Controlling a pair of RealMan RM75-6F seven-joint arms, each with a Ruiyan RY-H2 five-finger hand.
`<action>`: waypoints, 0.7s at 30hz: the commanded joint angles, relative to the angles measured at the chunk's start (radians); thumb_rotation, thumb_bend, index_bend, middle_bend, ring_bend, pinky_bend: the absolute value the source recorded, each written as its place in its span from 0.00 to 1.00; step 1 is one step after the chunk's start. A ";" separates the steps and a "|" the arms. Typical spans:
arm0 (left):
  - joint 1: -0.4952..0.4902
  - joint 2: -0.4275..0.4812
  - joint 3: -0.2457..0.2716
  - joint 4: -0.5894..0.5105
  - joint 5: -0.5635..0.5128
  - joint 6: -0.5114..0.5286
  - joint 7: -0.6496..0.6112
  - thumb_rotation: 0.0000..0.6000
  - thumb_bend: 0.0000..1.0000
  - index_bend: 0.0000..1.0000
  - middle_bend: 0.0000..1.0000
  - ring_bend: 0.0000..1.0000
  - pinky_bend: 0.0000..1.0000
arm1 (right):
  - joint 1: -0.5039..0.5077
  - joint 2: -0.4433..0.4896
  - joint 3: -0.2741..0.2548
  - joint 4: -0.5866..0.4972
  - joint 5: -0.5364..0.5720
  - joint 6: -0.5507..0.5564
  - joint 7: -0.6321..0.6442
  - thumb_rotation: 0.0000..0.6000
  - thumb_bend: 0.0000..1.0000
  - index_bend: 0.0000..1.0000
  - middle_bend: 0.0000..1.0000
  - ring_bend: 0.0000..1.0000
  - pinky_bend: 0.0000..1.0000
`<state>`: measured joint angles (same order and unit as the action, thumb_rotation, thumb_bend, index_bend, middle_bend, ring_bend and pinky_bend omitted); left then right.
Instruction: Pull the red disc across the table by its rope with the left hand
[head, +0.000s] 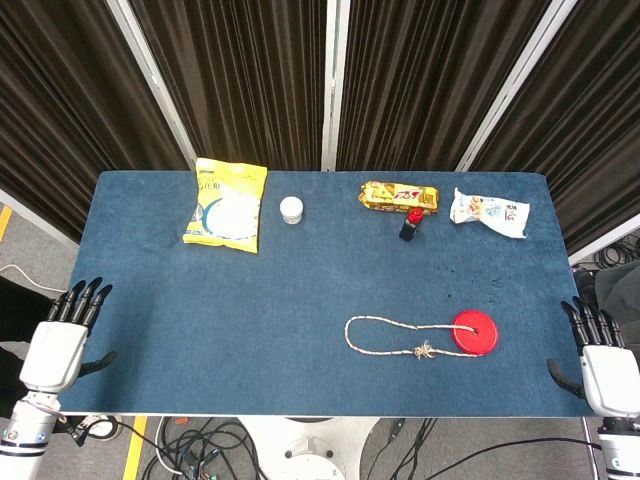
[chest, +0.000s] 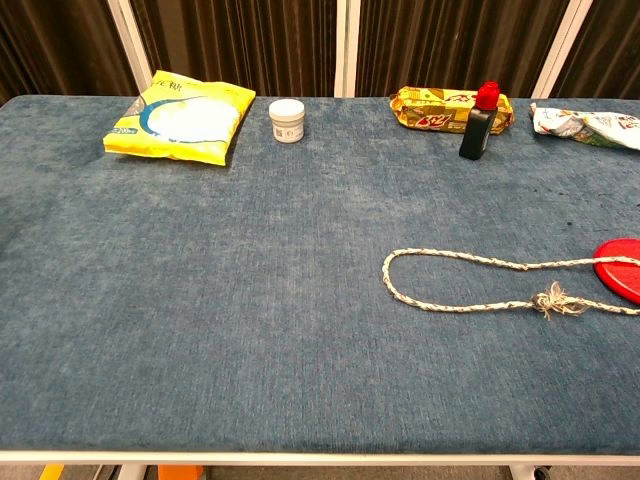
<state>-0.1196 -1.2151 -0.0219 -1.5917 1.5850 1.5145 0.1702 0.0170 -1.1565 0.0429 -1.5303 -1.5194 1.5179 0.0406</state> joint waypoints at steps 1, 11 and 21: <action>0.001 0.001 0.000 -0.001 -0.002 -0.001 0.000 1.00 0.00 0.07 0.03 0.00 0.14 | -0.001 0.001 0.000 -0.001 0.000 0.002 0.000 1.00 0.20 0.00 0.00 0.00 0.00; -0.048 0.009 -0.003 -0.036 0.031 -0.055 0.017 1.00 0.00 0.07 0.03 0.00 0.14 | -0.001 0.010 0.012 -0.024 0.010 0.009 -0.008 1.00 0.20 0.00 0.00 0.00 0.00; -0.272 -0.049 -0.008 -0.114 0.150 -0.334 0.072 1.00 0.00 0.07 0.03 0.00 0.14 | -0.014 0.042 0.032 -0.021 0.038 0.031 0.016 1.00 0.20 0.00 0.00 0.00 0.00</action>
<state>-0.3043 -1.2273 -0.0234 -1.6777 1.6941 1.2840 0.2157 0.0036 -1.1161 0.0727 -1.5521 -1.4841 1.5486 0.0537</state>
